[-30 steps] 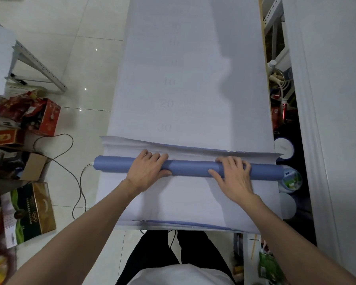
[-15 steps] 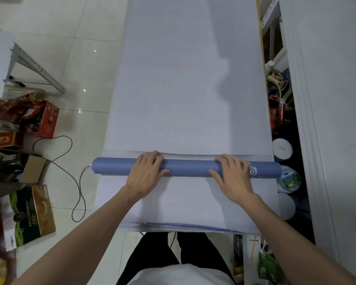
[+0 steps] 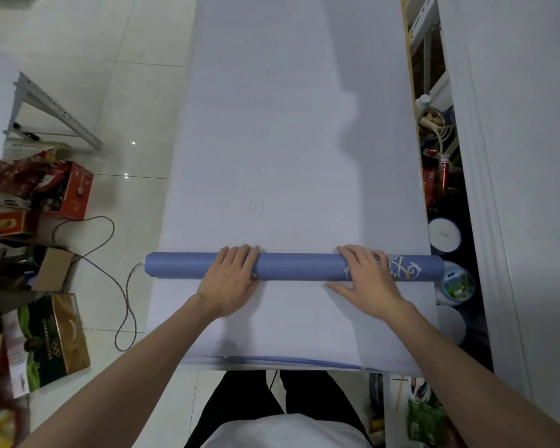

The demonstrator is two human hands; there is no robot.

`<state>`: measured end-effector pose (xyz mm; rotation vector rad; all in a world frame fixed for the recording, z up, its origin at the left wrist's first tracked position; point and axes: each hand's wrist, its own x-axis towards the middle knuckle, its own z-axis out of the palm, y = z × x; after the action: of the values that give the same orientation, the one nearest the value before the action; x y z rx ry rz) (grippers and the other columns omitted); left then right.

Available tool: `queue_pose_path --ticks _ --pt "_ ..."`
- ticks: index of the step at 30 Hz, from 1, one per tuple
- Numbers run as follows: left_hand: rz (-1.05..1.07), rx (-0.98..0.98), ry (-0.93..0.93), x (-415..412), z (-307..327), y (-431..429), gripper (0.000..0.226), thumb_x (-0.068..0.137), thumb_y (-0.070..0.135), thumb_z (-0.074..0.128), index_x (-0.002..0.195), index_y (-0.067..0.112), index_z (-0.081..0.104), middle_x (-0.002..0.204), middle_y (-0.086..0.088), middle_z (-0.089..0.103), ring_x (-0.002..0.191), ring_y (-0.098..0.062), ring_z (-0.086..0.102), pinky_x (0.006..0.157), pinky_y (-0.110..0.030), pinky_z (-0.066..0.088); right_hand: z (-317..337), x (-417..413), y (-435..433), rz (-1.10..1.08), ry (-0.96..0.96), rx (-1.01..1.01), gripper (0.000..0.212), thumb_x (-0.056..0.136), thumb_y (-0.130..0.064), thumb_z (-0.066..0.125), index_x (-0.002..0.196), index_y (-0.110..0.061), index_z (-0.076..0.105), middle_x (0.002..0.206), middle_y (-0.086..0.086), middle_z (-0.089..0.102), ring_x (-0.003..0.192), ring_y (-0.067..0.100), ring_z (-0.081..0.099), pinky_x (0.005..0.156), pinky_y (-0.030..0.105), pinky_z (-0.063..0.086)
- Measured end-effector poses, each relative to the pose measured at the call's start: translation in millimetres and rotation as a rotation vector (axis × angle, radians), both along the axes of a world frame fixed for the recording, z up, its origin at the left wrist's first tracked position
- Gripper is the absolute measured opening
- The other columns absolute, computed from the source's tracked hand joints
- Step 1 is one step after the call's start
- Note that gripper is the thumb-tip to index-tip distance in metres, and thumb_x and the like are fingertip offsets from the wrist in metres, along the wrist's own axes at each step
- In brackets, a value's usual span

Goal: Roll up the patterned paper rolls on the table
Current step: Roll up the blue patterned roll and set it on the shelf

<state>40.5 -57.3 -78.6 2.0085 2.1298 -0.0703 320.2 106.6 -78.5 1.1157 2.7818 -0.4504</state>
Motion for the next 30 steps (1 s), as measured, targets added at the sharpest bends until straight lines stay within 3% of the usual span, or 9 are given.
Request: queue_pose_path --ticks 4,9,13,19,23,30 --pt "0.02 -0.163 0.048 1.3 6.0 20.9 0.051 0.079 0.024 0.062 0.128 0.011 0.051 0.112 -0.009 0.058 0.09 -0.028 0.054 0.079 -0.039 0.043 6.3 -14.5 10.0 0.043 -0.112 -0.003 0.053 0.079 -0.044 0.065 0.125 -0.021 0.056 0.117 0.001 0.056 0.106 0.026 0.055 0.094 0.04 0.035" --pt "0.127 -0.272 0.038 2.2 8.9 45.5 0.044 0.076 0.04 0.062 0.113 0.02 0.05 0.107 -0.002 0.055 0.091 -0.025 0.051 0.078 -0.037 0.033 10.1 -35.4 22.7 0.009 -0.23 -0.045 0.053 0.068 -0.052 0.066 0.116 -0.032 0.055 0.109 -0.001 0.059 0.102 0.025 0.055 0.085 0.039 0.035" --pt "0.128 -0.227 0.023 -3.5 17.0 42.8 0.042 0.078 0.042 0.062 0.112 0.02 0.052 0.106 -0.003 0.055 0.089 -0.024 0.052 0.077 -0.035 0.036 11.8 -42.4 26.0 0.06 -0.298 0.0 0.05 0.067 -0.054 0.063 0.111 -0.03 0.058 0.106 0.002 0.057 0.099 0.025 0.053 0.085 0.04 0.035" --pt "0.126 -0.175 0.058 -26.4 48.5 18.8 0.031 0.077 0.031 0.061 0.101 0.018 0.047 0.087 0.0 0.062 0.067 -0.021 0.044 0.064 -0.032 0.029 38.6 -59.5 -3.7 -0.019 -0.203 -0.004 0.041 0.064 -0.043 0.068 0.099 -0.024 0.057 0.094 0.001 0.068 0.087 0.028 0.064 0.081 0.036 0.041" --pt "0.094 -0.106 0.048 -45.6 78.4 -2.0 0.032 0.077 0.029 0.063 0.104 0.02 0.05 0.087 0.0 0.064 0.068 -0.021 0.046 0.064 -0.032 0.029 67.0 -70.1 -40.6 -0.116 -0.116 -0.002 0.043 0.066 -0.038 0.069 0.104 -0.023 0.055 0.091 0.002 0.069 0.08 0.03 0.064 0.066 0.034 0.041" --pt "-0.119 0.12 0.052 -65.0 141.4 -4.1 0.031 0.068 0.02 0.068 0.099 0.017 0.063 0.082 -0.001 0.063 0.072 -0.025 0.054 0.065 -0.034 0.034 127.4 -63.9 -100.2 -0.31 0.0 0.126 0.035 0.067 -0.037 0.069 0.1 -0.027 0.063 0.09 -0.005 0.067 0.083 0.026 0.062 0.067 0.035 0.041"
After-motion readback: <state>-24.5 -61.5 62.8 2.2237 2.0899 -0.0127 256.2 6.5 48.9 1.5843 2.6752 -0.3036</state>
